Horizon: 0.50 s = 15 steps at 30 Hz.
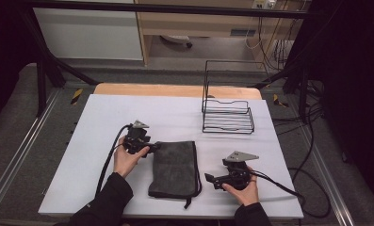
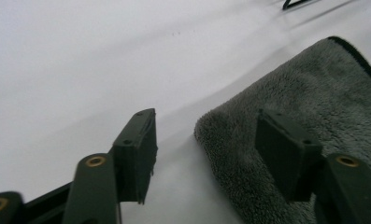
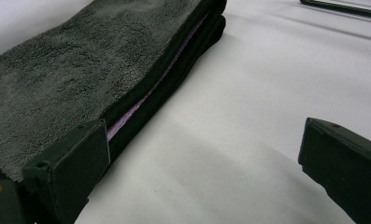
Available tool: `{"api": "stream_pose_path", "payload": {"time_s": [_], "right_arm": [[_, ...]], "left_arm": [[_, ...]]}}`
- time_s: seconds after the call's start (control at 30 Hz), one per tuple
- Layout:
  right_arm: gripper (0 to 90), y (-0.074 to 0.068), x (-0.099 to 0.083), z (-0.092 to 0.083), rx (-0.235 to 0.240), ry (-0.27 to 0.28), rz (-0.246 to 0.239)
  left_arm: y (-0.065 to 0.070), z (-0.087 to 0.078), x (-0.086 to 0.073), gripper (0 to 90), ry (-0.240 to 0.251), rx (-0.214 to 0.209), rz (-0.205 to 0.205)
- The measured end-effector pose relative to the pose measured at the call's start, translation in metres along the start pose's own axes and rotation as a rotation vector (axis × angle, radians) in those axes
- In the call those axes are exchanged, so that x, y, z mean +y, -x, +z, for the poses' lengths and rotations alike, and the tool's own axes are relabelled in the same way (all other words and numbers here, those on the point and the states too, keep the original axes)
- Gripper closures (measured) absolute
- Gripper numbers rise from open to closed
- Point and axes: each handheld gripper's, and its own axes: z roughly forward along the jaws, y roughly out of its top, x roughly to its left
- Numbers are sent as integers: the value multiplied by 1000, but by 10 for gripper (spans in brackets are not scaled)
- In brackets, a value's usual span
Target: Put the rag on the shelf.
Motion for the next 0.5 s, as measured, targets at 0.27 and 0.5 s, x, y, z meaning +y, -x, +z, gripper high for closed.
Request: {"api": "stream_pose_path", "payload": {"time_s": [0.27,0.5], "right_arm": [[32,0,0,0,0,3,2],[38,1,1,1,5,10,14]], "left_arm": [[-2,14,-3,568,-34,-17,-4],[1,17,-5,680,-54,-37,-8]]}}
